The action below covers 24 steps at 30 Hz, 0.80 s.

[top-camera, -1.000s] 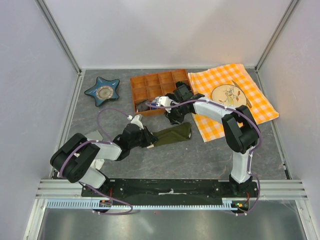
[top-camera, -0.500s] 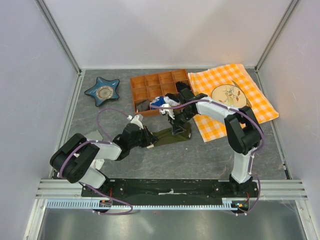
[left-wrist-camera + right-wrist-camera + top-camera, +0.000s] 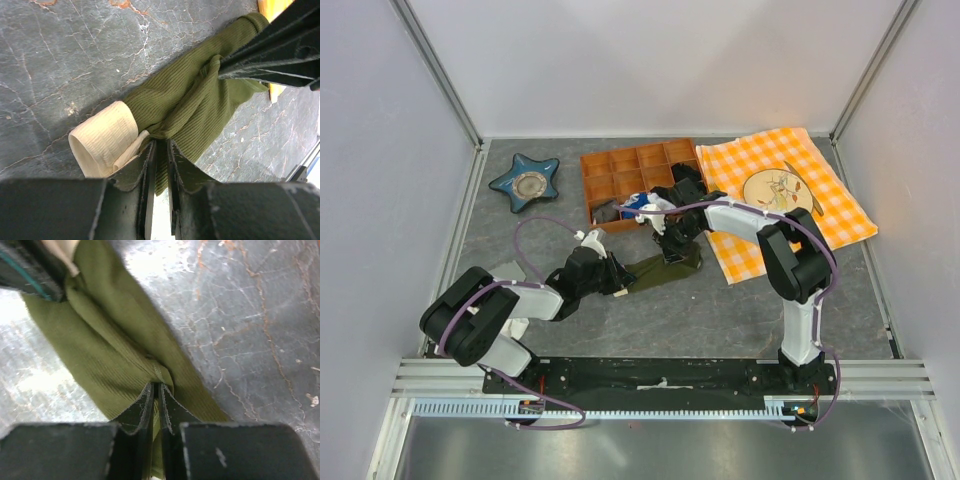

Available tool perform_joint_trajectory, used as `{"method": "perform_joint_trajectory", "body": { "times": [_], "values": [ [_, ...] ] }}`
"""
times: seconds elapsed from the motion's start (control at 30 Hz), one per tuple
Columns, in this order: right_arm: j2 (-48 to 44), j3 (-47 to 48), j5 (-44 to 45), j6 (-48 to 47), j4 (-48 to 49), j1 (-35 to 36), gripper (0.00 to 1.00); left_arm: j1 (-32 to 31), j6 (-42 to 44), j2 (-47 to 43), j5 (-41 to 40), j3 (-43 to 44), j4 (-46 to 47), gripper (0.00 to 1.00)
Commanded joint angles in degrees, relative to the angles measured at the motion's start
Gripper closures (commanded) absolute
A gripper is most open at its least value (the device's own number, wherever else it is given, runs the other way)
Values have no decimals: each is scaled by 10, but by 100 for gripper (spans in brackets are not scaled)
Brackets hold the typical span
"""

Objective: Roll the underwear
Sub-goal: Fold the underwear at the center of the board.

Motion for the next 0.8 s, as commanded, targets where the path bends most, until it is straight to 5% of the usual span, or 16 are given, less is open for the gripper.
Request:
{"method": "perform_joint_trajectory", "body": {
  "times": [0.0, 0.2, 0.5, 0.77],
  "values": [
    [40, 20, 80, 41, 22, -1, 85, 3, -2, 16, -21, -27, -86, 77],
    [65, 47, 23, 7, -43, -6, 80, 3, -4, 9, -14, -24, -93, 73],
    [-58, 42, -129, -39, -85, -46, 69, 3, 34, -131, -7, 36, -219, 53],
    [-134, 6, -189, -72, -91, -78, 64, 3, 102, -201, 1, 92, -304, 50]
  ]
}}
